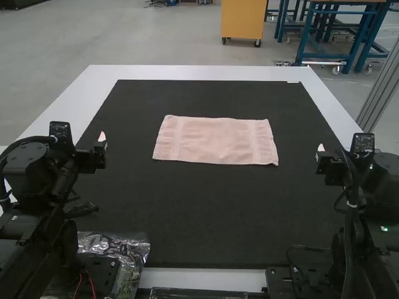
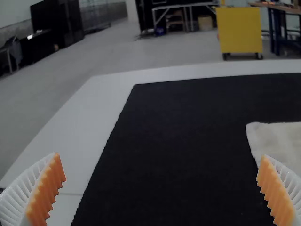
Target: Fold the towel.
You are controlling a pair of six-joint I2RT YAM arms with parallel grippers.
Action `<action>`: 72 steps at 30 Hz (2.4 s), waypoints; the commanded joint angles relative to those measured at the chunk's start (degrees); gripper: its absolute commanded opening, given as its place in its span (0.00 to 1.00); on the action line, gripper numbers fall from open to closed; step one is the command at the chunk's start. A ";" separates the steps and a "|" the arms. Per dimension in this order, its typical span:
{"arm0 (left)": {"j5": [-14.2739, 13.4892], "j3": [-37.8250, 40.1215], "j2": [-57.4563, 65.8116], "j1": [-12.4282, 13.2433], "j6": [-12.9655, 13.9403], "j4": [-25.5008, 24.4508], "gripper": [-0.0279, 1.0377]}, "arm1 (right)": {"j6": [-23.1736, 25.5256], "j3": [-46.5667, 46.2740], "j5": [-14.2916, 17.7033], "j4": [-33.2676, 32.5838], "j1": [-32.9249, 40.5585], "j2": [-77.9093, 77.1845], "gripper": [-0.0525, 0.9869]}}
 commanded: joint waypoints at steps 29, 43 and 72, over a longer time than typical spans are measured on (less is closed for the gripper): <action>0.55 -0.40 -0.36 -0.38 -0.02 0.72 0.93 | -0.34 -0.34 -1.03 -0.36 -0.03 -0.56 0.93; -4.11 -0.32 -0.27 0.24 10.53 17.68 0.92 | -15.89 -0.25 -5.34 16.78 0.41 -0.56 0.93; 10.04 43.63 75.75 -2.93 -3.62 8.89 0.93 | 6.96 38.68 -4.72 14.49 3.40 64.66 0.93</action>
